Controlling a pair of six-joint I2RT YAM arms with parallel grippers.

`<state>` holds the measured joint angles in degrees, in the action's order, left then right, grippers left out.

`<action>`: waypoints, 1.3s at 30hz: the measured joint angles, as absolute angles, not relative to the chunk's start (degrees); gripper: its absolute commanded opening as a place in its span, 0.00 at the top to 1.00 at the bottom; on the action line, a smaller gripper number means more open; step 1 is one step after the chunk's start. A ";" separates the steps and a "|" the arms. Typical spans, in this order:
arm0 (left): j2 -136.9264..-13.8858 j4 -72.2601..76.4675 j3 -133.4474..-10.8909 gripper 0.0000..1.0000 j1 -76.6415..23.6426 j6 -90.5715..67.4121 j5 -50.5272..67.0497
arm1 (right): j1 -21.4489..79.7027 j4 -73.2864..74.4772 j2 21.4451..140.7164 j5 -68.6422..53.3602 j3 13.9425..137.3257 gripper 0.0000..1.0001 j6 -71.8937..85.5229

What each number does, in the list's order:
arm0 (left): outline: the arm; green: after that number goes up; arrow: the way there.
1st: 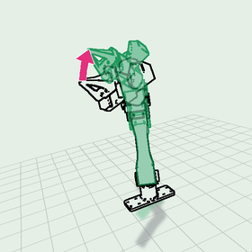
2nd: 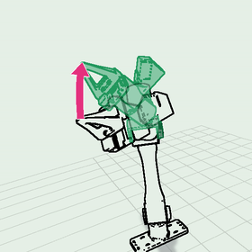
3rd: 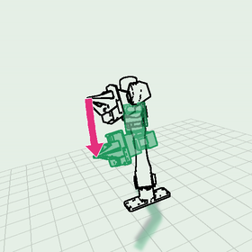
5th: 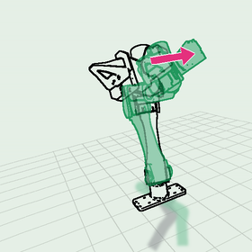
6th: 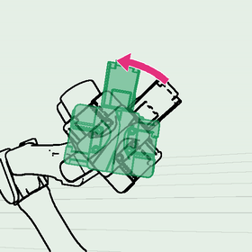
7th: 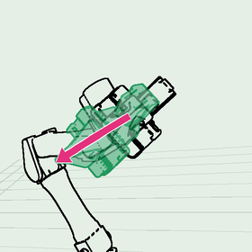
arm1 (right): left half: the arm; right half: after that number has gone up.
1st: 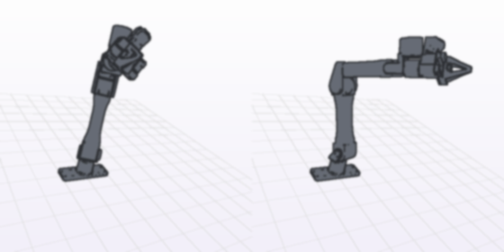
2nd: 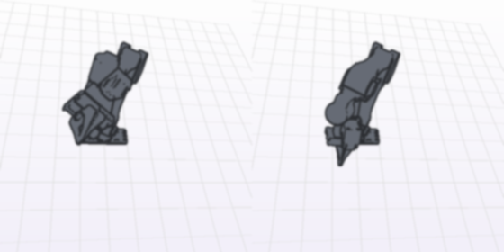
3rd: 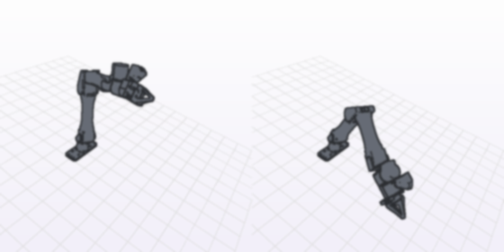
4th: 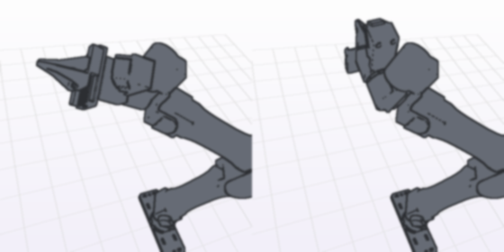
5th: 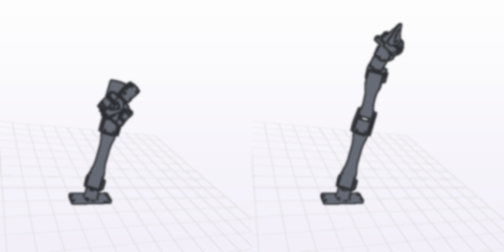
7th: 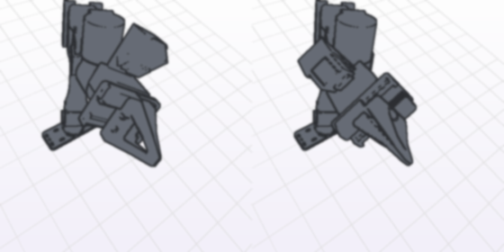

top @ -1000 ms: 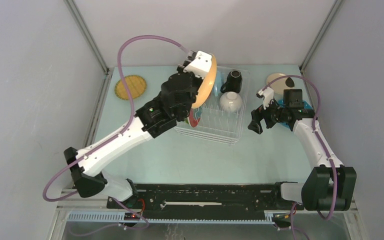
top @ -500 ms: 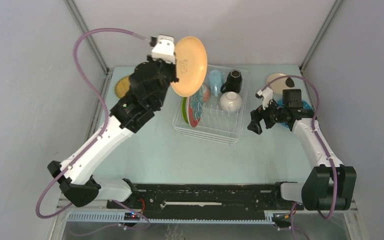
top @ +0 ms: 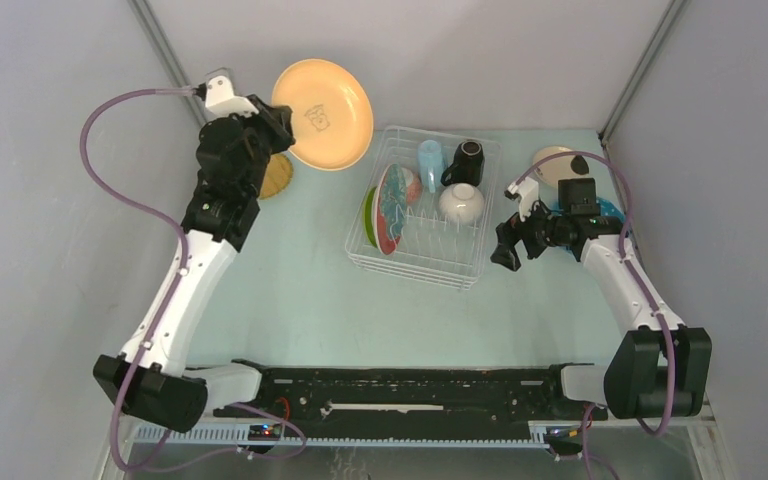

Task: Unload the mixed dishes from the dish rack
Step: Place the plate at the center of the board.

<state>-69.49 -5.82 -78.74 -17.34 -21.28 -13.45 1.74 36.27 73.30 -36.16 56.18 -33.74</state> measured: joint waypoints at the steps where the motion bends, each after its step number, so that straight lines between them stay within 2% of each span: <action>1: -69.67 -5.08 -77.89 1.00 -15.92 -22.76 -12.08 | 1.85 36.27 73.38 -36.05 56.18 0.00 -33.76; 9: -74.50 2.59 -71.40 1.00 -7.42 -31.53 -3.90 | 1.98 36.29 73.60 -35.99 56.18 0.00 -33.78; 22: -93.97 8.95 -70.70 1.00 0.58 -35.86 4.58 | 2.04 36.42 73.65 -35.77 56.18 0.00 -34.04; 33: -109.38 8.38 -77.69 0.99 3.44 -36.29 10.33 | 2.42 37.60 75.40 -35.09 56.18 0.00 -34.39; 39: -116.44 8.40 -83.22 0.93 3.46 -37.80 14.41 | 2.76 37.76 75.64 -34.72 56.18 0.00 -34.41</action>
